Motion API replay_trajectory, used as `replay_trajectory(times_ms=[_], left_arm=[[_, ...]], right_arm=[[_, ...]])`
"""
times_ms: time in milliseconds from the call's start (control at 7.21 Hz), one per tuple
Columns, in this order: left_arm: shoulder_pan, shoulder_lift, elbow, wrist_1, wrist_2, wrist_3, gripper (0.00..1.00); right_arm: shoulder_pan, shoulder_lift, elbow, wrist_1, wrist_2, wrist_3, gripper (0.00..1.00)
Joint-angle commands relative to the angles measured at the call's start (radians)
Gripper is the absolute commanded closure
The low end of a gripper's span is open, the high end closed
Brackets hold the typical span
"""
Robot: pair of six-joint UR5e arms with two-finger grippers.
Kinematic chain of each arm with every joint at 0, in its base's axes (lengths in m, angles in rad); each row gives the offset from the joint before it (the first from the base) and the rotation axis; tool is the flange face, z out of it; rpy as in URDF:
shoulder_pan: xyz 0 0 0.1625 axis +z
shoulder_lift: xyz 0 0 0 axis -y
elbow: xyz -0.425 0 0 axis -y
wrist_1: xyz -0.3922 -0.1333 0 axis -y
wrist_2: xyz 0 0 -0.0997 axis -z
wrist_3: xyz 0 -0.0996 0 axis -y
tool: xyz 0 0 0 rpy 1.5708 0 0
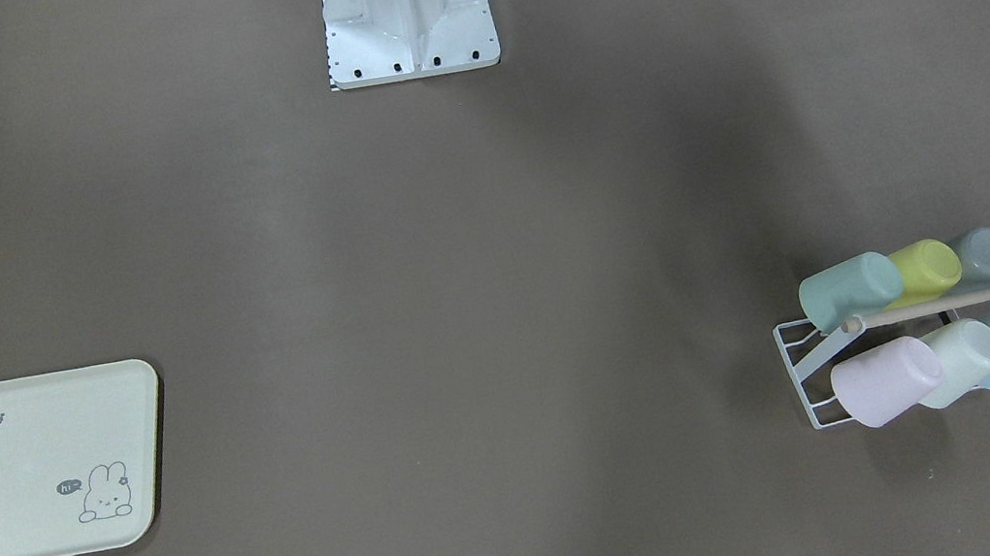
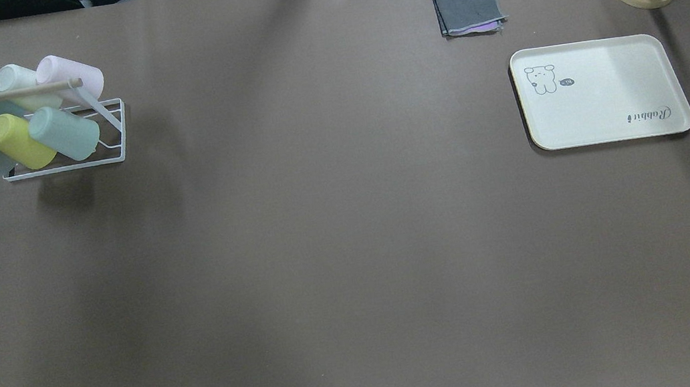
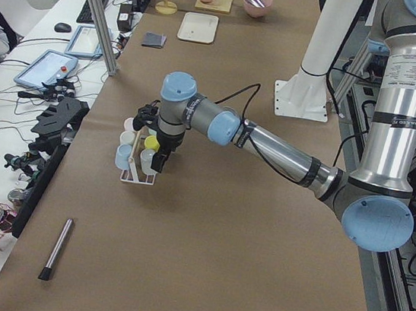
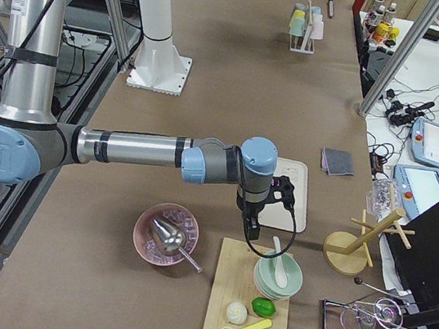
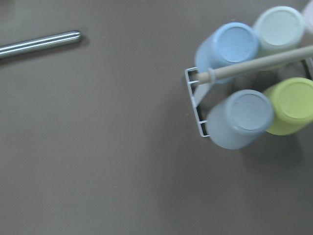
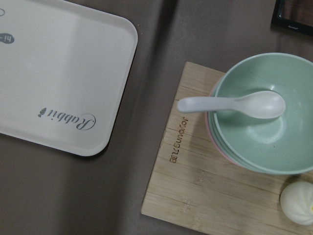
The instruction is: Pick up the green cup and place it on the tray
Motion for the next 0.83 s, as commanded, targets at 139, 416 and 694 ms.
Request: replay_trajectory(times_ms=[139,416,694], left_arm=[[0.219,-0.067,-0.091,0.007,0.133,0.0,0.01],[0.356,-0.084,-0.152,0.01,0.256,0.001,0.01],[0.445,-0.151,-0.168,0.074,0.415,0.105,0.01]], right_arm=[[-0.088,0.046,-0.102,0.195,-0.013,0.168,0.0],[-0.156,0.112,-0.248,0.358,-0.018,0.288,0.02],[-0.235,0.186,-0.372,0.492,-0.047,0.446,0.01]])
